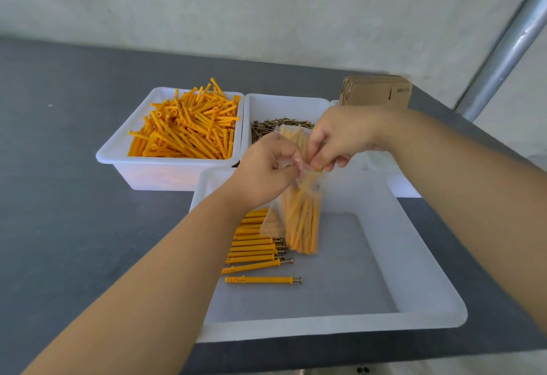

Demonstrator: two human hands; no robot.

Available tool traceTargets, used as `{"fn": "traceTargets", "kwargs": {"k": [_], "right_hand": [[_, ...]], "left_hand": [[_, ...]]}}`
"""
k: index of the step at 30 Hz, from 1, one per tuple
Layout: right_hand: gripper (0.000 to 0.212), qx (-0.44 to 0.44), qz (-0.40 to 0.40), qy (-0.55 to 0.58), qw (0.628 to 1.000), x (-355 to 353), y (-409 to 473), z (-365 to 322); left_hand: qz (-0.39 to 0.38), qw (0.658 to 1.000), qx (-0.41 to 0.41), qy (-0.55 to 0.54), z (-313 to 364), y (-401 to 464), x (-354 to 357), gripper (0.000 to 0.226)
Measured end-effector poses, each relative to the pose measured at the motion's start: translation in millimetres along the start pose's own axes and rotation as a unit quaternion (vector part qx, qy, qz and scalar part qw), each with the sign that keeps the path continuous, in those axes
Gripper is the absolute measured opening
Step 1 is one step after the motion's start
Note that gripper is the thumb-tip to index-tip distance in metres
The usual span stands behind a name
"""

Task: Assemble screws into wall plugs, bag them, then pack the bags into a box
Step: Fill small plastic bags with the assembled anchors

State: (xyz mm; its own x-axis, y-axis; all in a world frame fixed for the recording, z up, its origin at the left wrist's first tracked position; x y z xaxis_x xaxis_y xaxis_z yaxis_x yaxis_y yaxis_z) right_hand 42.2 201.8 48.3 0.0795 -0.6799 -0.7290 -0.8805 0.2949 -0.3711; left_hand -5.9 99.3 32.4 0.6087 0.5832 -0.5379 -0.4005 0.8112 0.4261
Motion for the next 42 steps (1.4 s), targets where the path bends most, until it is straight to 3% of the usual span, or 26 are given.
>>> {"fn": "traceTargets", "kwargs": {"k": [5,11,13,15,19,25,28,32,34,36,39,42], "right_hand": [[0.009,0.019,-0.008,-0.007,1.0,13,11,-4],[0.023,0.038,-0.069,0.113,0.99,29,2,12],[0.025,0.04,-0.055,0.157,0.985,27,-1,17],[0.033,0.03,-0.006,0.17,0.985,16,-6,26],[0.019,-0.053,0.097,-0.023,0.994,0,-25,37],[0.006,-0.061,0.173,-0.136,0.973,11,-35,44],[0.008,-0.068,0.25,-0.103,0.96,-10,-59,41],[0.013,-0.149,0.391,-0.111,0.901,-33,-106,24],[0.015,-0.137,0.362,-0.132,0.913,-27,-108,32],[0.014,-0.103,0.299,-0.134,0.939,-16,-101,49],[0.014,-0.098,0.266,-0.088,0.955,-8,-97,64],[0.013,-0.111,0.263,-0.021,0.958,-10,-98,69]], "left_hand": [[0.008,1.0,-0.007,-0.006,-6,1,-2,0.031],[-0.001,1.0,-0.019,-0.006,-4,1,2,0.042],[-0.004,1.0,-0.019,-0.002,-5,1,3,0.042],[-0.005,1.0,-0.023,-0.005,-6,0,2,0.042],[-0.003,1.0,-0.027,-0.007,-3,-1,2,0.038],[-0.011,1.0,-0.006,0.027,5,-2,9,0.035],[0.056,0.996,0.044,0.049,22,-5,1,0.024],[0.172,0.974,0.127,0.078,54,-11,-13,0.018],[0.149,0.974,0.134,0.105,57,-9,-6,0.018],[0.066,0.981,0.114,0.139,48,-6,10,0.017],[-0.036,0.98,0.102,0.168,38,-8,29,0.014],[-0.046,0.983,0.073,0.164,31,-7,26,0.012]]}}
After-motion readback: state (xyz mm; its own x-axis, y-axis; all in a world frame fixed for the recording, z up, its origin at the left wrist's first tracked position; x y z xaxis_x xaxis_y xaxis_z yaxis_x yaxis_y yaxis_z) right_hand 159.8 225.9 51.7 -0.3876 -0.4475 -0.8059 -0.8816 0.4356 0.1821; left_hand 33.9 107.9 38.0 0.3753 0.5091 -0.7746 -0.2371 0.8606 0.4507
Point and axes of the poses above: each hand's wrist, its own y-axis towards the middle knuckle, its own x-axis out of the palm, z = x × y, the point moved 9 cm from there along y, towards the middle knuckle, and after that the axes turned 8 degrees about y, right-handed, at the moved point
